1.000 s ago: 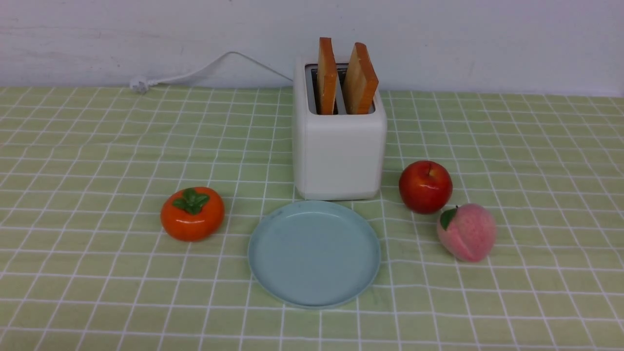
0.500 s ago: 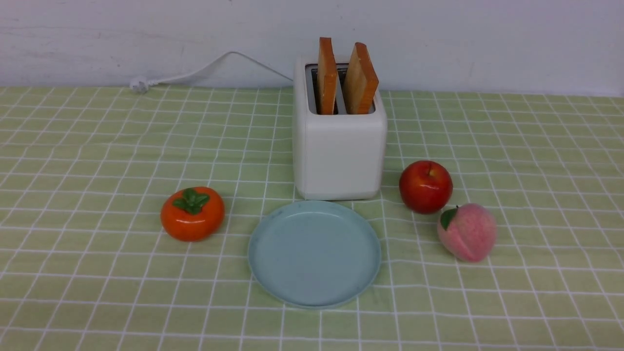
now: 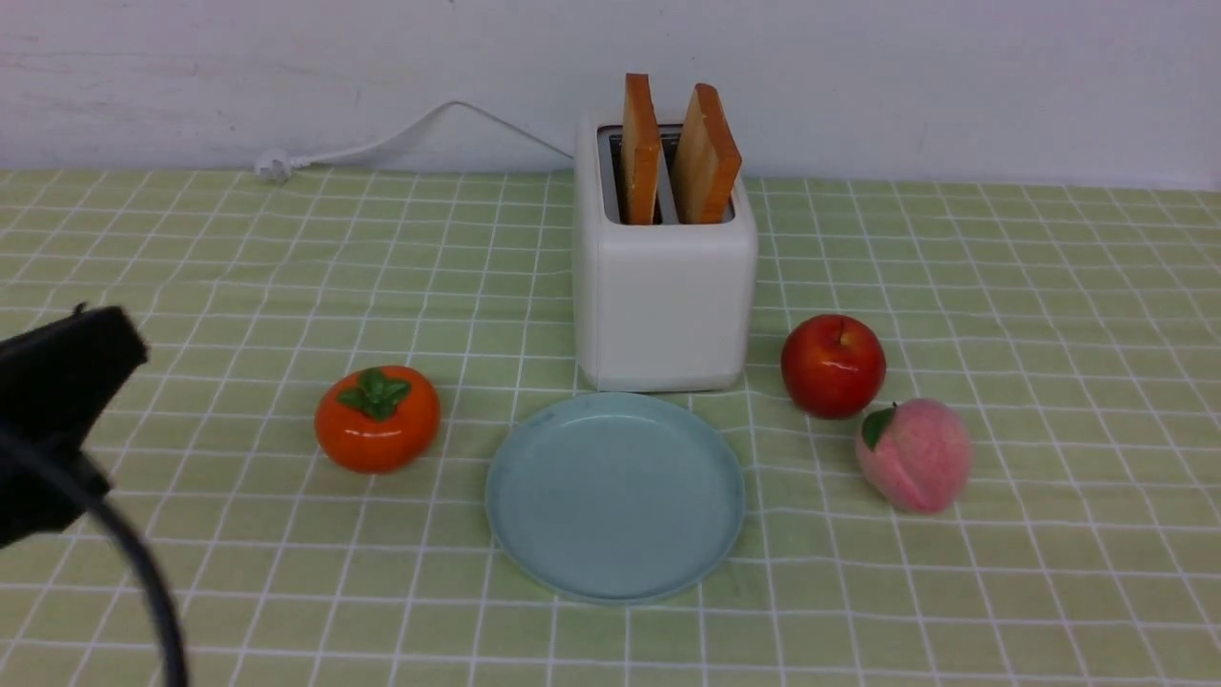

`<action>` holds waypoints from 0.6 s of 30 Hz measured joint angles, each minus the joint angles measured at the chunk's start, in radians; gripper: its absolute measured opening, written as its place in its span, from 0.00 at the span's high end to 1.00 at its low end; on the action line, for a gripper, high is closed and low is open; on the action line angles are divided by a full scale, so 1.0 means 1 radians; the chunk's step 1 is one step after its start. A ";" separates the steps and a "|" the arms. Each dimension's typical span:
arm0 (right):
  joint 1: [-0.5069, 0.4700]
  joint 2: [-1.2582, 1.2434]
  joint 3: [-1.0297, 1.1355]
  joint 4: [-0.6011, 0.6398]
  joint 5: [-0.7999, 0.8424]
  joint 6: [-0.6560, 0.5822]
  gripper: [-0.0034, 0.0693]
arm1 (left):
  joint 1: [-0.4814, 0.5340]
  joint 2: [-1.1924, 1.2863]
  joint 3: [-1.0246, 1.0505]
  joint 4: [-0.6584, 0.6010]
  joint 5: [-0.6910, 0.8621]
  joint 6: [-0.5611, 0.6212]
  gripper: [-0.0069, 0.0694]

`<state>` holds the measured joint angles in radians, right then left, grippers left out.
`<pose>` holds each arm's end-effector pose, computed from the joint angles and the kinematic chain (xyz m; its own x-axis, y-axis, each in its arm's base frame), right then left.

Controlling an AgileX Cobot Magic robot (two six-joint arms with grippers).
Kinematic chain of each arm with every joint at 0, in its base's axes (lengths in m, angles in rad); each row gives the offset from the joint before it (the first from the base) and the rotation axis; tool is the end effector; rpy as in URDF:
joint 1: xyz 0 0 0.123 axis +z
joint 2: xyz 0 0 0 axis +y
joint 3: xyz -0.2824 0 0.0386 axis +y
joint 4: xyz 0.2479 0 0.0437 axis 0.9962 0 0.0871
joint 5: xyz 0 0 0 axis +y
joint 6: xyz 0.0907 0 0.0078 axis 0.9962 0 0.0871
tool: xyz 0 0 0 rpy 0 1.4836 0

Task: Take toasted bread from bread machine on green coffee tablecloth place on plate.
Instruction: 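Reach for a toast slice standing in the toaster with the left gripper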

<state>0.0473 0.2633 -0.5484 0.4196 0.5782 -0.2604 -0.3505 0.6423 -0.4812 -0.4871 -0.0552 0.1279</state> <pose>0.0495 0.0227 0.3307 -0.1892 0.0857 -0.9782 -0.2483 0.9596 0.1321 0.1320 -0.0458 0.3240 -0.1340 -0.3245 -0.9363 0.2904 0.8905 -0.3502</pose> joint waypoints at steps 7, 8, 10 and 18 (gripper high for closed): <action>0.000 0.091 -0.059 0.084 0.013 -0.100 0.96 | -0.210 0.386 -0.109 0.117 -0.300 0.001 0.93; 0.000 0.092 -0.059 0.089 0.013 -0.104 0.96 | -0.216 0.398 -0.118 0.123 -0.310 0.001 0.93; 0.000 0.094 -0.059 0.140 0.011 -0.146 0.96 | -0.275 0.548 -0.186 0.169 -0.429 0.001 0.93; 0.000 0.094 -0.063 0.252 0.081 -0.284 0.96 | -0.291 0.953 -0.457 0.090 -0.555 -0.020 0.80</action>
<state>0.0473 0.3570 -0.6117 0.6712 0.6589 -0.5448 -0.6414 1.5955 -0.9387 -0.3970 -0.6102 0.1078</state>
